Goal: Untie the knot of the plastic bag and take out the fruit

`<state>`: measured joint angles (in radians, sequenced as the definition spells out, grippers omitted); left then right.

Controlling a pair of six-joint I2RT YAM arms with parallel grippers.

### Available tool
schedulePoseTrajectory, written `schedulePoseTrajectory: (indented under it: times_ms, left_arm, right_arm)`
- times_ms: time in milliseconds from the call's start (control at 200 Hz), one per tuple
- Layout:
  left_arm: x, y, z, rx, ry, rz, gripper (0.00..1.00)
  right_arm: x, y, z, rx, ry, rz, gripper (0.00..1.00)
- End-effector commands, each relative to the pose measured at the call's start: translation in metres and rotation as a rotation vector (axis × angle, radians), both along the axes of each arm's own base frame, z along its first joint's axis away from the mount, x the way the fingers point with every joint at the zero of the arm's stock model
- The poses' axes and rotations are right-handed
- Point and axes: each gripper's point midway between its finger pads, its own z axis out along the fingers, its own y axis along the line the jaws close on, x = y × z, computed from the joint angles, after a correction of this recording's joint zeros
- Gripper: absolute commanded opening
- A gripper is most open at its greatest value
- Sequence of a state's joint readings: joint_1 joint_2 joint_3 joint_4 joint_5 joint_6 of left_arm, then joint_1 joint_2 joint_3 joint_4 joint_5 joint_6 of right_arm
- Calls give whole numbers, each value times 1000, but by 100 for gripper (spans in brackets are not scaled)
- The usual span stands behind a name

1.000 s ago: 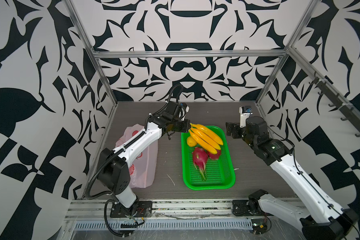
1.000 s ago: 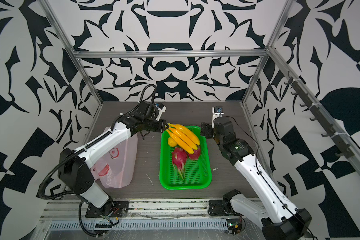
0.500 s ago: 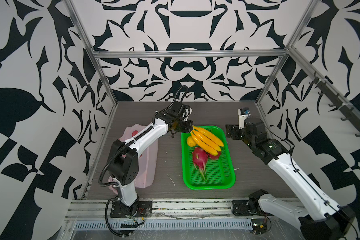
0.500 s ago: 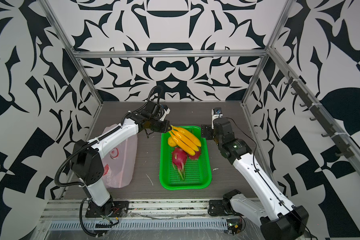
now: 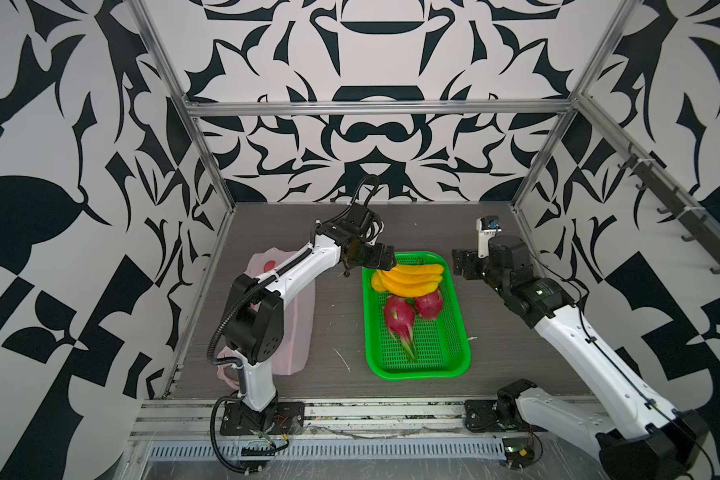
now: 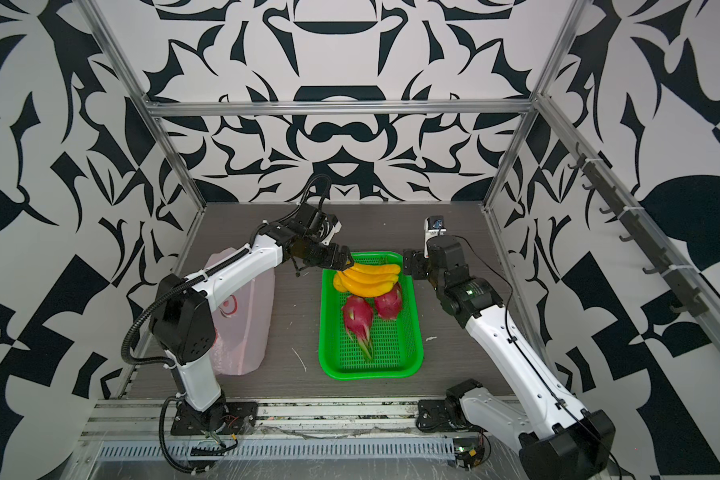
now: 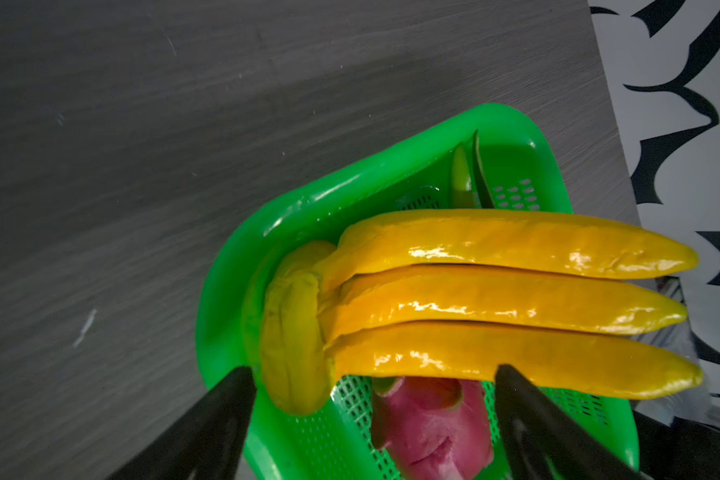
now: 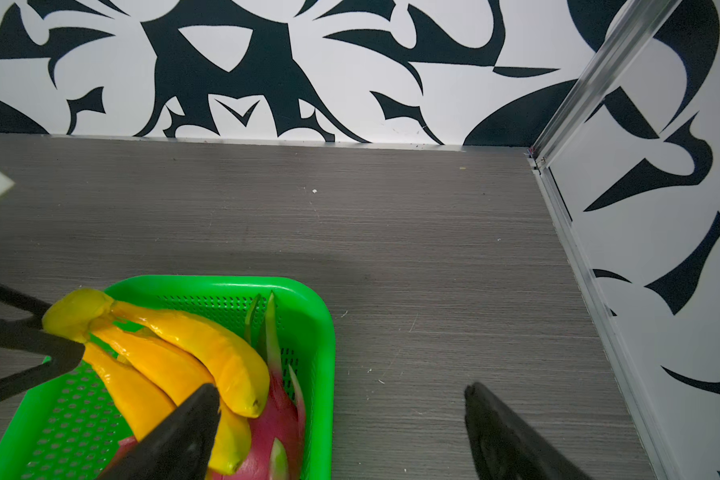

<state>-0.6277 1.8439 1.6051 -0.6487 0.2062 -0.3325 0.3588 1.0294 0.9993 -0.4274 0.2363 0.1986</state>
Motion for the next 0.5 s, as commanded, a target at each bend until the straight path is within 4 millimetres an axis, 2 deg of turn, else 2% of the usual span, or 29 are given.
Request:
schedulePoseTrajectory:
  times_ms: [0,65,130,190,255,325,375,445,495]
  left_arm:
    - [11,13,42,42,-118,33,99]
    - [19,29,63,95,-200,70,99]
    - [30,54,91,133,-311,139,99]
    - [42,86,114,127,-390,231,99]
    - [56,131,131,105,-466,357,99]
    - [68,187,134,75,-518,511,99]
    - [73,226,129,68,-536,617,99]
    - [72,269,118,91,-574,713,99]
    - [70,292,108,137,-612,759,99]
  right_arm:
    - [6,0,9,11,-42,1,94]
    - [8,-3,7,8,-43,-11,94]
    - [11,-11,2,3,-44,-45,95]
    - [17,-24,-8,-2,-43,-97,95]
    - [23,-43,-22,12,-35,-166,95]
    - [28,-66,-38,58,-28,-244,95]
    - [29,-81,-50,79,-32,-296,95]
    - [31,-99,-58,86,-76,-352,95]
    - [31,-109,-65,72,-99,-387,95]
